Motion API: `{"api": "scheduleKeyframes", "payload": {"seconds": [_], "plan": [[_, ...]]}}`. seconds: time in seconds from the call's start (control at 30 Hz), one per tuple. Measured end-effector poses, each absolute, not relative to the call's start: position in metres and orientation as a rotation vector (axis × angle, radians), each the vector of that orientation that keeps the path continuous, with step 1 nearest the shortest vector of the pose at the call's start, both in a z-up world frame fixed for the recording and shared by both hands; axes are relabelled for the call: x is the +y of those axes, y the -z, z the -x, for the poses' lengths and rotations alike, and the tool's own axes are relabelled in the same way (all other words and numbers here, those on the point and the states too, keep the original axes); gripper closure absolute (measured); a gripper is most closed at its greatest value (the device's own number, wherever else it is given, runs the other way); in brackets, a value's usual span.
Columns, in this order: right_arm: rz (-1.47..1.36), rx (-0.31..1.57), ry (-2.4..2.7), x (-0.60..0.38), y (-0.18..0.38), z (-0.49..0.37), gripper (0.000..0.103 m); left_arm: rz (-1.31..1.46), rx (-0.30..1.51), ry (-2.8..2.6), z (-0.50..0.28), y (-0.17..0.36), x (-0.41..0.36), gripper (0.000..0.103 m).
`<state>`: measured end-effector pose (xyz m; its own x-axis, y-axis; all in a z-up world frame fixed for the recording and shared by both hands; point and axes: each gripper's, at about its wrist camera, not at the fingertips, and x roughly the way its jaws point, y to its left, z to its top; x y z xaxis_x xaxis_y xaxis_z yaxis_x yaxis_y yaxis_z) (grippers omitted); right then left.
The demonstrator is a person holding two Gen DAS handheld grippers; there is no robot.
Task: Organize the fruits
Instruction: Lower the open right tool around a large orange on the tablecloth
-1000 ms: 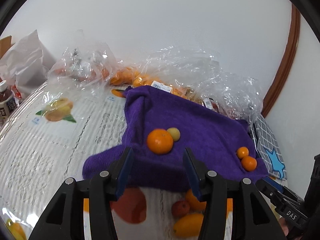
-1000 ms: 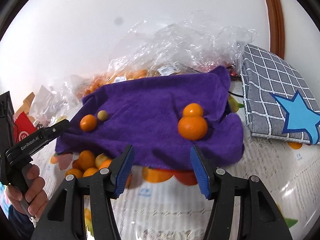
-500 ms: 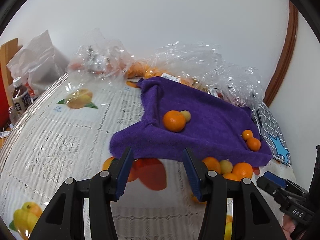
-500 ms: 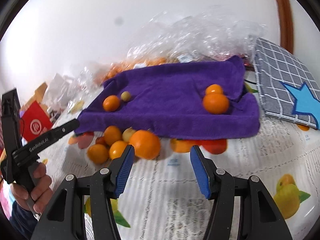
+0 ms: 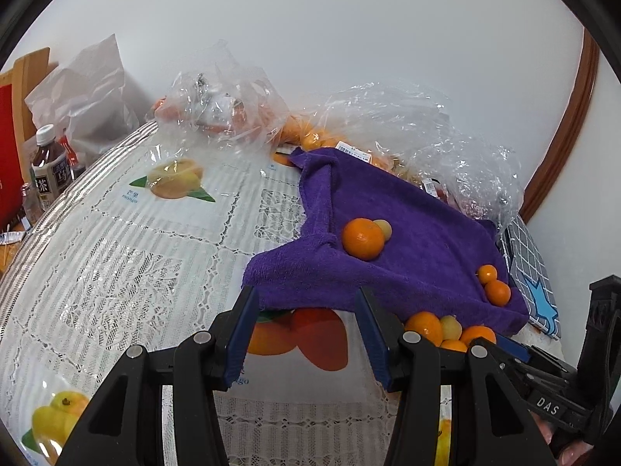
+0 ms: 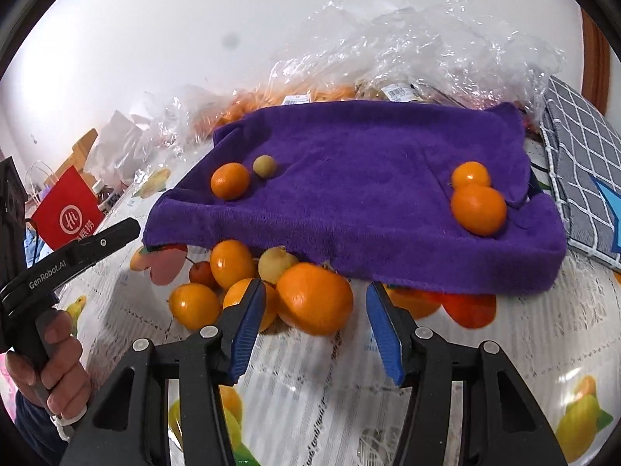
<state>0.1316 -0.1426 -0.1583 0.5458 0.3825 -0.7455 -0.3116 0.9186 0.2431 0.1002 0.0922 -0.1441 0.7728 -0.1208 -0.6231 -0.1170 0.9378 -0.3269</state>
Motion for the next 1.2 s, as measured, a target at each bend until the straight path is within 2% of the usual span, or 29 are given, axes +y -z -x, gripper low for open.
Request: {"api": "scheduleKeyframes", "payload": {"seconds": [0.07, 0.13, 0.4, 0.53, 0.7, 0.83, 0.97, 1.03, 1.2], "plan": [[-0.105, 0.909, -0.421, -0.143, 0.159, -0.135, 0.060, 0.352, 0.690, 0.003, -0.100, 0.144, 0.090, 0.054], [-0.128, 0.917, -0.425, -0.146, 0.161, -0.136, 0.061, 0.337, 0.689, 0.001, -0.100, 0.144, 0.088, 0.054], [-0.133, 0.874, -0.367, -0.178, 0.151, -0.119, 0.062, 0.305, 0.691, 0.011, -0.100, 0.144, 0.080, 0.054], [-0.106, 0.916, -0.358, -0.188, 0.158, -0.114, 0.061, 0.292, 0.692, 0.020, -0.100, 0.144, 0.077, 0.054], [-0.091, 0.923, -0.364, -0.186, 0.162, -0.112, 0.055, 0.279, 0.694, 0.017, -0.100, 0.146, 0.076, 0.054], [-0.070, 0.950, -0.362, -0.181, 0.171, -0.113, 0.054, 0.285, 0.696, 0.021, -0.100, 0.146, 0.076, 0.054], [-0.063, 0.952, -0.365, -0.179, 0.174, -0.113, 0.054, 0.274, 0.701, 0.046, -0.100, 0.147, 0.072, 0.054], [-0.061, 0.945, -0.361, -0.180, 0.173, -0.112, 0.060, 0.264, 0.701, 0.072, -0.100, 0.147, 0.069, 0.054], [-0.070, 0.907, -0.341, -0.189, 0.169, -0.106, 0.060, 0.217, 0.707, 0.177, -0.096, 0.147, 0.053, 0.054]]}}
